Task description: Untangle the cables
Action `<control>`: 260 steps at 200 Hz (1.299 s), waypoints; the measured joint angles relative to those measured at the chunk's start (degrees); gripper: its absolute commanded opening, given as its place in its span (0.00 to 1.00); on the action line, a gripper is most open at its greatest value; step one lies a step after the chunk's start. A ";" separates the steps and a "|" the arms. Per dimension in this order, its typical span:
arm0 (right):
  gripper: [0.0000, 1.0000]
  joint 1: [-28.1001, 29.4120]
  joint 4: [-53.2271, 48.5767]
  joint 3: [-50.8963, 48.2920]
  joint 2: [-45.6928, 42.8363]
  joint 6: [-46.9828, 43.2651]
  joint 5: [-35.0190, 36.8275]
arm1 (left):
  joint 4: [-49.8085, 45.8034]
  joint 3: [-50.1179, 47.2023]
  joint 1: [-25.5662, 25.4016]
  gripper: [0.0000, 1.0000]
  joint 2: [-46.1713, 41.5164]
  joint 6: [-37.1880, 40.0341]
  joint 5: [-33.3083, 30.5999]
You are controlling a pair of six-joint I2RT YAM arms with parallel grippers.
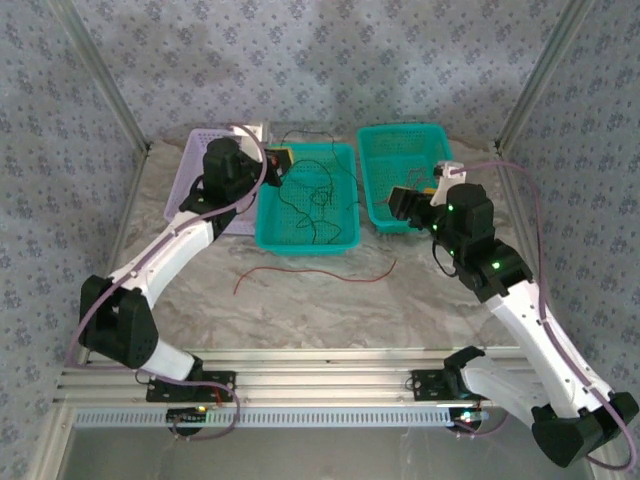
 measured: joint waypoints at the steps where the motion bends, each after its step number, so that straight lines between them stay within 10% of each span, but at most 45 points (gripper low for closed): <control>1: 0.74 0.04 0.00 0.00 0.00 0.00 0.02 | -0.02 -0.24 0.07 0.00 -0.13 0.00 -0.09; 115: 0.74 3.17 -0.37 0.02 1.16 -0.02 2.56 | 0.07 5.68 1.73 0.00 -11.34 1.20 0.50; 260: 0.74 8.07 -0.31 -0.52 2.84 -0.02 3.93 | -2.38 7.54 -4.55 0.00 0.00 2.69 0.35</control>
